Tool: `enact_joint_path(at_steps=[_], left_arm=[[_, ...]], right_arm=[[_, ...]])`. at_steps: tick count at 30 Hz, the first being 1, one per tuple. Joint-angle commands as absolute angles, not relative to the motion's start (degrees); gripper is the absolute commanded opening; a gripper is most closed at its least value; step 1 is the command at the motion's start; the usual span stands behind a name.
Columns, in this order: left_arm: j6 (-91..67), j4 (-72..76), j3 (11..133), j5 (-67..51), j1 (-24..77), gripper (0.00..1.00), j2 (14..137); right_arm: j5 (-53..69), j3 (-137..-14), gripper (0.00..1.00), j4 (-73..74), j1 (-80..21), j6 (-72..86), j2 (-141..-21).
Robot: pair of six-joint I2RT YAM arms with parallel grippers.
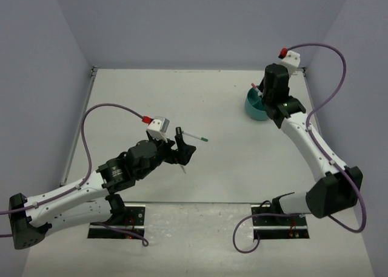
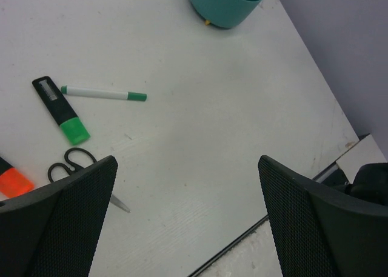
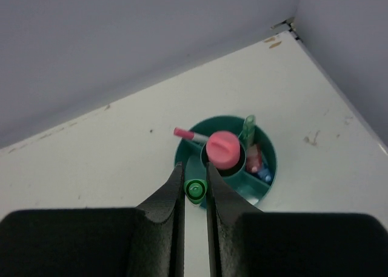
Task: Sort the stationery into containers
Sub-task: Place the pen in the storage box.
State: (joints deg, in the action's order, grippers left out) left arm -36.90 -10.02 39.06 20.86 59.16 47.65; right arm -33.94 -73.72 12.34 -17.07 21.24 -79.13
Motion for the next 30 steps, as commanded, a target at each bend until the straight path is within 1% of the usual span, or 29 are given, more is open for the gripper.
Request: enact_joint_path(at_steps=[1,5,7,13,20,25,26,27,29,30], left_arm=[[-36.9,-13.6,36.4,17.4,59.2,1.0,46.0],[-37.1,-13.5,35.0,17.8,59.2,1.0,45.6],[-36.8,-12.4,34.2,17.5,59.2,1.0,46.1],[-36.8,-10.1,32.9,16.7,59.2,1.0,48.9],[-37.0,-8.2,32.2,15.7,59.2,1.0,51.4],[-36.9,-8.0,32.0,15.9,59.2,1.0,51.1],[-36.9,-8.0,32.0,15.9,59.2,1.0,51.0],[-36.9,-7.9,31.9,15.9,59.2,1.0,50.8],[-37.0,-8.0,31.6,15.9,59.2,1.0,50.7],[-37.1,-8.0,31.5,16.0,59.2,1.0,50.5]], right_arm=[[-38.0,-84.3,0.0,5.8,-13.1,15.2,-90.3],[-38.8,-89.6,0.0,5.8,-12.7,13.5,-99.1],[-36.9,-91.9,0.0,5.7,-12.3,12.8,-102.7],[-33.5,-90.6,0.0,3.1,-11.8,13.6,-103.7],[-35.6,-88.3,0.0,3.4,-11.7,12.6,-105.9],[-37.3,-89.5,0.0,5.4,-11.6,11.7,-109.8],[-37.2,-89.5,0.02,5.4,-11.5,11.7,-110.2],[-37.0,-89.5,0.06,5.4,-11.4,11.8,-110.3],[-36.1,-89.5,0.2,5.6,-11.4,12.2,-110.3],[-35.8,-89.6,0.21,5.9,-11.4,12.4,-110.2]])
